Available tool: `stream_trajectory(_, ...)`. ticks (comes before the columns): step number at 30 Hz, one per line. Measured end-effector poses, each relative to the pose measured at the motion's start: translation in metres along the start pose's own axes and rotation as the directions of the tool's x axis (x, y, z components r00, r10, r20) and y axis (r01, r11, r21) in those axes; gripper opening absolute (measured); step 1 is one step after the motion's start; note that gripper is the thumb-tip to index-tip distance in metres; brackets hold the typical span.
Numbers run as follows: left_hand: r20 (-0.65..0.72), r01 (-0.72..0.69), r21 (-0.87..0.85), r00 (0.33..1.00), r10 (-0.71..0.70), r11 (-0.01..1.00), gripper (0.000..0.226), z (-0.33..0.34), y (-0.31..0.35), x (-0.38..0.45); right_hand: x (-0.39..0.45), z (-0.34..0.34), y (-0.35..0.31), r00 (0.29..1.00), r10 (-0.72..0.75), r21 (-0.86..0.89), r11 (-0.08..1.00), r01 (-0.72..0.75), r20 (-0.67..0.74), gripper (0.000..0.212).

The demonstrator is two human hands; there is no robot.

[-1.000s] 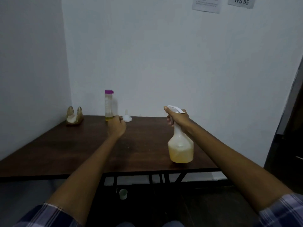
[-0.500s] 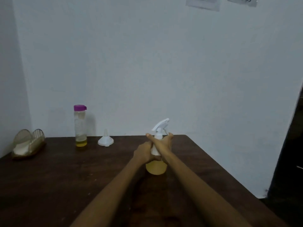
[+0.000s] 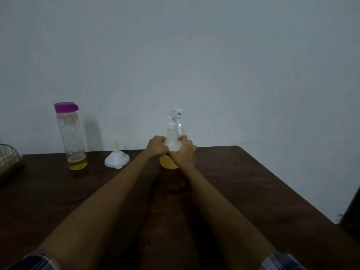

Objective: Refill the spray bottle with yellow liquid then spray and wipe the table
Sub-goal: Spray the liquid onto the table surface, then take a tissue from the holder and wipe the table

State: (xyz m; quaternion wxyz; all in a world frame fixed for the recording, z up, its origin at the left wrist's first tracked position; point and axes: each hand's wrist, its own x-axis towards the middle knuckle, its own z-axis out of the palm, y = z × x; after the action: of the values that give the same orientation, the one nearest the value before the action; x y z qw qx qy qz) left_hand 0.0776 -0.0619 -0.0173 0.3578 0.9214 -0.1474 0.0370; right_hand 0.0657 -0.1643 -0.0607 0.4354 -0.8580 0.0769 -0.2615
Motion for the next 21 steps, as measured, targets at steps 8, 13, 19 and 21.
stream_trajectory(8, -0.032, 0.017, -0.08, 0.999, -0.019, 0.997, 0.048, 0.011, -0.015, 0.038, 0.033, 0.051, -0.01, 0.975, 0.105, -0.124, 0.984, -0.131, -0.195, 0.042)
stream_trajectory(13, 0.048, -0.02, -0.012, 0.999, 0.02, 1.0, 0.058, 0.002, -0.022, 0.036, 0.033, 0.048, -0.009, 0.979, 0.097, -0.214, 0.968, -0.134, -0.177, 0.053)
stream_trajectory(19, -0.002, 0.0, 0.179, 1.0, 0.001, 0.984, 0.059, -0.042, -0.04, -0.003, 0.007, 0.002, -0.017, 0.987, 0.159, -0.204, 0.968, -0.148, 0.037, 0.099)
stream_trajectory(21, 0.0, -0.005, 0.198, 1.0, 0.005, 0.98, 0.054, -0.053, -0.039, -0.027, -0.013, -0.01, -0.024, 0.986, 0.161, -0.194, 0.969, -0.15, 0.043, 0.096)
